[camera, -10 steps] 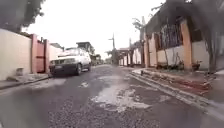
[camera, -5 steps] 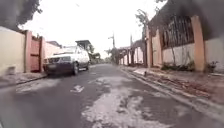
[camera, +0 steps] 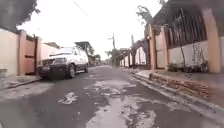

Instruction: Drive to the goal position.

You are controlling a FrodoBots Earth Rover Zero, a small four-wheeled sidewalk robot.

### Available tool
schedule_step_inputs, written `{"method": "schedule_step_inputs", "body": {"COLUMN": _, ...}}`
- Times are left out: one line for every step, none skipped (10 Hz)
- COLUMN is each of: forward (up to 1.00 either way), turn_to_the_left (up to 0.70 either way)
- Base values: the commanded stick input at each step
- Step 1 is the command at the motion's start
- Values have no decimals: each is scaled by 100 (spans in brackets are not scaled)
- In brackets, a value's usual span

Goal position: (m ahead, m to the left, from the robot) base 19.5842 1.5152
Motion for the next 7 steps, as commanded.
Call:
{"method": "schedule_step_inputs", "body": {"forward": 100, "turn_to_the_left": 0}}
{"method": "schedule_step_inputs", "body": {"forward": 100, "turn_to_the_left": 0}}
{"method": "schedule_step_inputs", "body": {"forward": 100, "turn_to_the_left": 0}}
{"method": "schedule_step_inputs", "body": {"forward": 100, "turn_to_the_left": 0}}
{"method": "schedule_step_inputs", "body": {"forward": 100, "turn_to_the_left": 0}}
{"method": "schedule_step_inputs", "body": {"forward": 100, "turn_to_the_left": 0}}
{"method": "schedule_step_inputs", "body": {"forward": 100, "turn_to_the_left": 0}}
